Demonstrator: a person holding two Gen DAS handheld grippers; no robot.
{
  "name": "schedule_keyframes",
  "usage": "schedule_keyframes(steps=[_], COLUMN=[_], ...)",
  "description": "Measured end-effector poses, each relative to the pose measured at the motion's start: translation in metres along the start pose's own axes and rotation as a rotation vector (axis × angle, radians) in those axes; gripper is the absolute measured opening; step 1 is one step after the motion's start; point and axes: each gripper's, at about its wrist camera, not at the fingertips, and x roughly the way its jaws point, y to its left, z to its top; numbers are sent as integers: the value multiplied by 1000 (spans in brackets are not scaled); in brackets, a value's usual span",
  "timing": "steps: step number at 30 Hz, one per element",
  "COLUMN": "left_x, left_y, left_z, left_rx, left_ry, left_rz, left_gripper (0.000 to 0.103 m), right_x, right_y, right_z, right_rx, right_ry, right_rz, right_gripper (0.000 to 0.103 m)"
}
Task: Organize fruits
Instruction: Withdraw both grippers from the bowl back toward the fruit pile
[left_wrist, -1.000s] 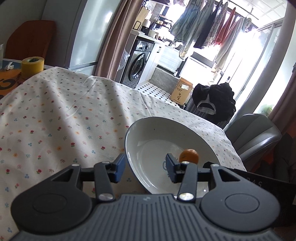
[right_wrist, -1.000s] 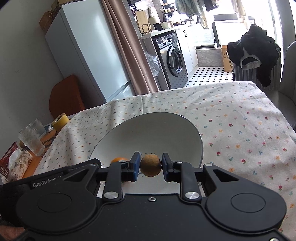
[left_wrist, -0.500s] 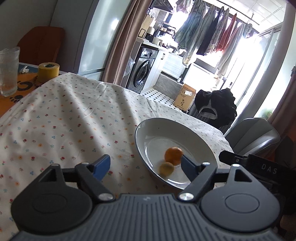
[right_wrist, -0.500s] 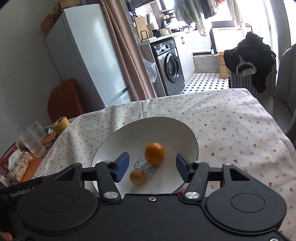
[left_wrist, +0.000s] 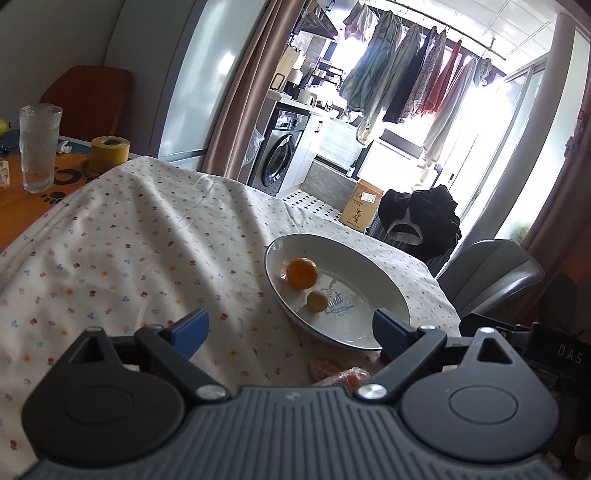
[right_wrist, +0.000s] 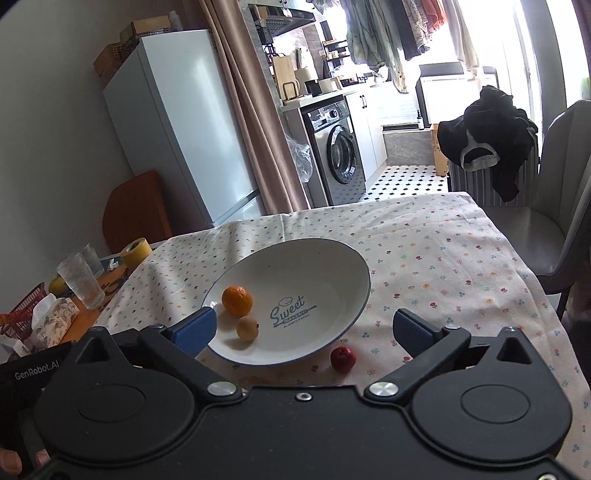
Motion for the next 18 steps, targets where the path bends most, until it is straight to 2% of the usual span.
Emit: schedule_keyframes(steps=[10, 18], left_x=[-28, -49], left_y=[-10, -15], left_z=[-12, -22], left_rx=[27, 65], left_ry=[-3, -4], left_rz=[-5, -4], left_gripper=[96, 96], right_x=[-44, -70], right_y=[-11, -23], right_z=[-17, -26], right_rx=[-1, -10], right_ry=[-33, -43], right_rz=[14, -8], right_gripper=[103, 103])
